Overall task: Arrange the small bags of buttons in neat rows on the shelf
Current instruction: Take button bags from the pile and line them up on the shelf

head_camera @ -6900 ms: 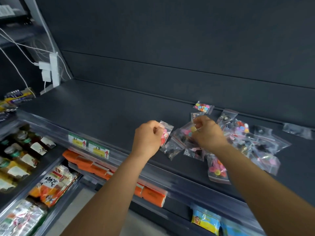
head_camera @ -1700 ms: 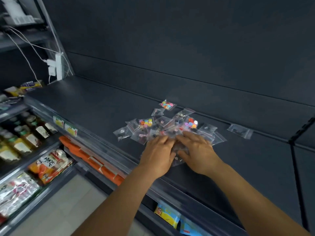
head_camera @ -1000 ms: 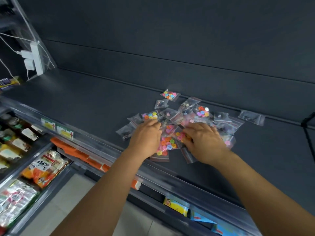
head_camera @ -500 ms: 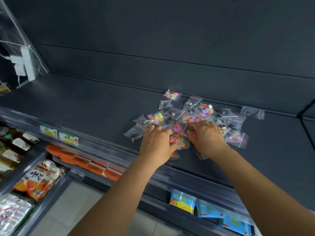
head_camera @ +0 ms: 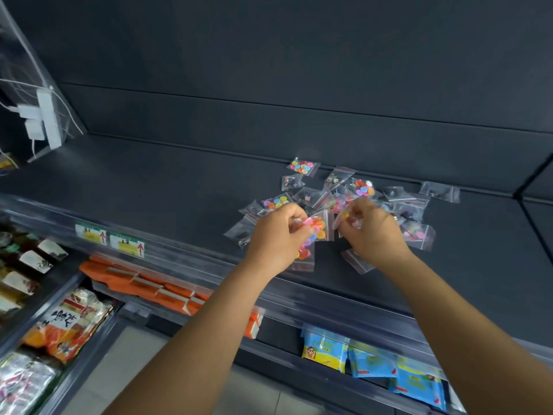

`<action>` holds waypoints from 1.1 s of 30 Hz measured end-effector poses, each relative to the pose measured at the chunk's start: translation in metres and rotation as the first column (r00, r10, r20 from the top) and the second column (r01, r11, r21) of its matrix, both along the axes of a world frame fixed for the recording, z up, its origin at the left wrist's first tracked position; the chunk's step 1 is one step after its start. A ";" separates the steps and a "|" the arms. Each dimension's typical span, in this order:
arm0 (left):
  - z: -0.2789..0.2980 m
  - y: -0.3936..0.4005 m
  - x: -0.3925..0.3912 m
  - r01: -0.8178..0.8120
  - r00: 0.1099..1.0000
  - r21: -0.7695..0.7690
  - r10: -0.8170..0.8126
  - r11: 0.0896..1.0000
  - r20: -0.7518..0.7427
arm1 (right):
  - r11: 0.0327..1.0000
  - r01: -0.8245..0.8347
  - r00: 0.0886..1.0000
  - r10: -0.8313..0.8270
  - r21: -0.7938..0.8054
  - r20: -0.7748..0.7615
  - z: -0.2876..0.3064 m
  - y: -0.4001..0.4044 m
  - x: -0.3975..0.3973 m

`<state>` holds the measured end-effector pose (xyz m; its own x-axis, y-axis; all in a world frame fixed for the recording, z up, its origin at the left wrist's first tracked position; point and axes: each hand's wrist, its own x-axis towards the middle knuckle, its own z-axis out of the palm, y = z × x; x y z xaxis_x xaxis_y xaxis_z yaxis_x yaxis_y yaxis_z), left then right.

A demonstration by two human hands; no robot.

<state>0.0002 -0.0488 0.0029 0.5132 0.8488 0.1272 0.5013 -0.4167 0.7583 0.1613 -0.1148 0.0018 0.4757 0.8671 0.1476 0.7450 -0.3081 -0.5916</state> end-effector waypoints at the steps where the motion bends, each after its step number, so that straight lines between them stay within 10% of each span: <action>1: 0.003 0.000 0.001 0.005 1.000 0.006 -0.005 1.000 0.021 | 0.999 0.021 0.999 -0.019 0.040 -0.040 0.004 -0.002 -0.002; 13: 0.015 -0.019 0.050 -0.030 0.986 -0.026 0.034 0.999 0.161 | 0.931 0.328 0.826 -0.201 0.160 -0.526 0.015 -0.044 0.010; 24: 0.033 -0.103 0.136 0.290 0.900 -0.414 -0.098 0.863 0.425 | 0.838 0.513 0.724 -0.308 0.184 -0.617 0.032 -0.135 0.064; 33: 0.041 -0.222 0.247 0.488 0.860 -0.344 -0.373 0.802 0.350 | 0.750 0.627 0.711 -0.442 0.209 -0.547 0.042 -0.261 0.165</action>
